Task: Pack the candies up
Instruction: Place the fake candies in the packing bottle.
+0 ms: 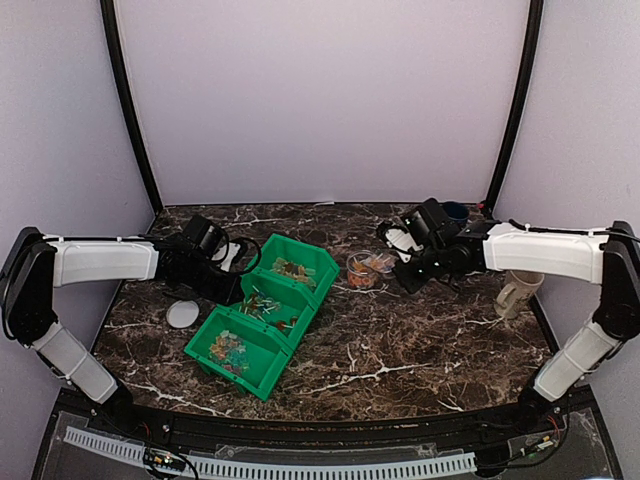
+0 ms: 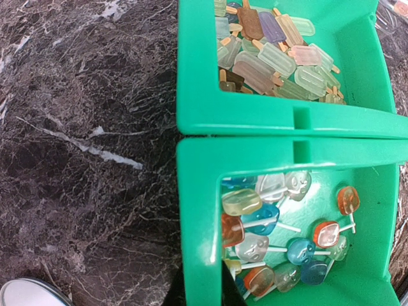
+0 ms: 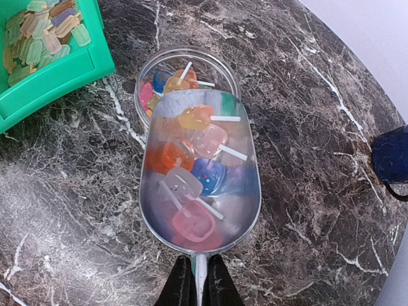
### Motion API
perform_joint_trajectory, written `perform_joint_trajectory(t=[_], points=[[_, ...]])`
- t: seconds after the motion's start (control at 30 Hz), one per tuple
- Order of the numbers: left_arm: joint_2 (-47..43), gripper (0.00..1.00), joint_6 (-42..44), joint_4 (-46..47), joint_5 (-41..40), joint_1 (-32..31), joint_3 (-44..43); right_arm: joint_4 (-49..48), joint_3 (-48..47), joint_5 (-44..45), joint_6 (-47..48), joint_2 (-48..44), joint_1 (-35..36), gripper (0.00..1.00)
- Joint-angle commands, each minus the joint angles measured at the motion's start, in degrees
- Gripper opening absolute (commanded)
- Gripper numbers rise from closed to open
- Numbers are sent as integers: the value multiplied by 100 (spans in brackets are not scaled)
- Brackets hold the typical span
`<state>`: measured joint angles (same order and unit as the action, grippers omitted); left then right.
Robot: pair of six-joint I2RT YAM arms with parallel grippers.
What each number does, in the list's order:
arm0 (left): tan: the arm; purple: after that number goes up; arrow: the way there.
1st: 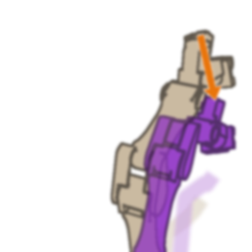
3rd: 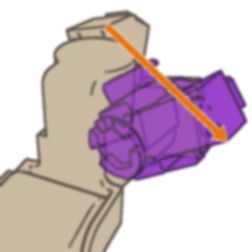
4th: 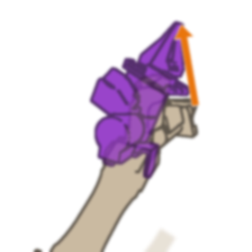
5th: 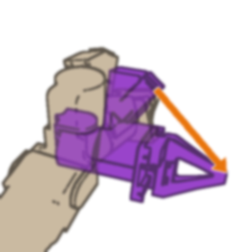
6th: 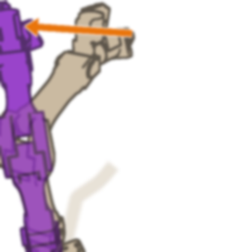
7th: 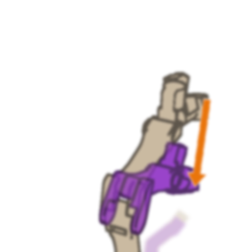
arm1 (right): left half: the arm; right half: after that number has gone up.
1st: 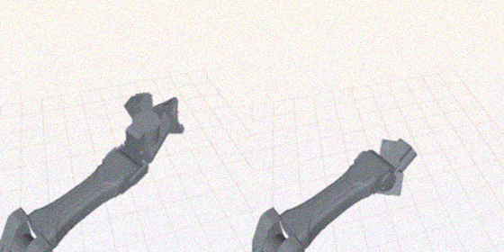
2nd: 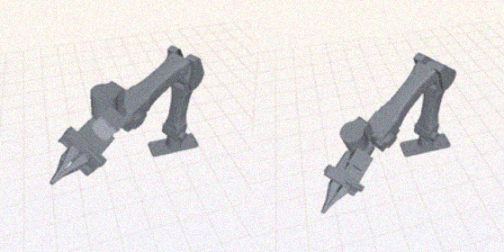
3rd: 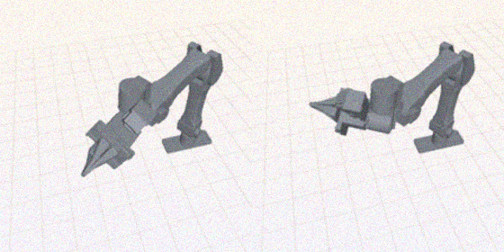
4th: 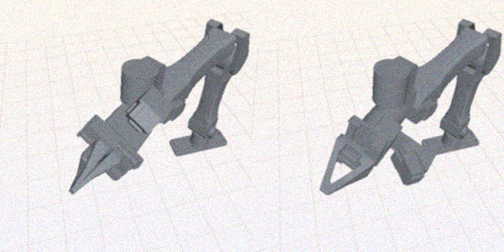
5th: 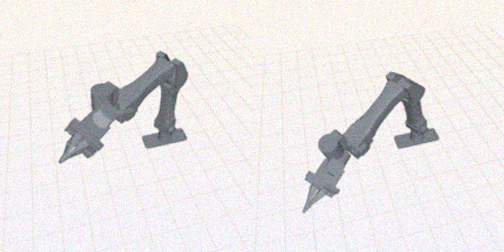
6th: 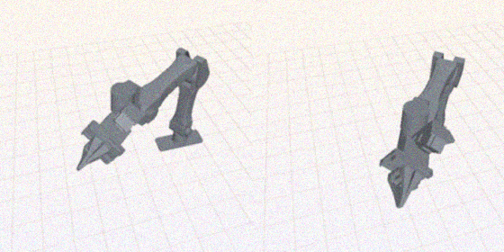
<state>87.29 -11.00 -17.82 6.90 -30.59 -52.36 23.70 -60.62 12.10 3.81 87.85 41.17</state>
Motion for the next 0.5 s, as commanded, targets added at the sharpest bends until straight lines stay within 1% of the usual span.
perform_joint_trajectory(t=[0.0,0.33,0.47], points=[[-385,0,-147,476,321,23,-266,216,-282,171,-48,68,103,0],[-388,0,-137,477,306,31,-274,602,-503,353,-9,240,240,0],[-396,0,-145,480,303,27,-270,778,-741,463,3,271,313,0]])
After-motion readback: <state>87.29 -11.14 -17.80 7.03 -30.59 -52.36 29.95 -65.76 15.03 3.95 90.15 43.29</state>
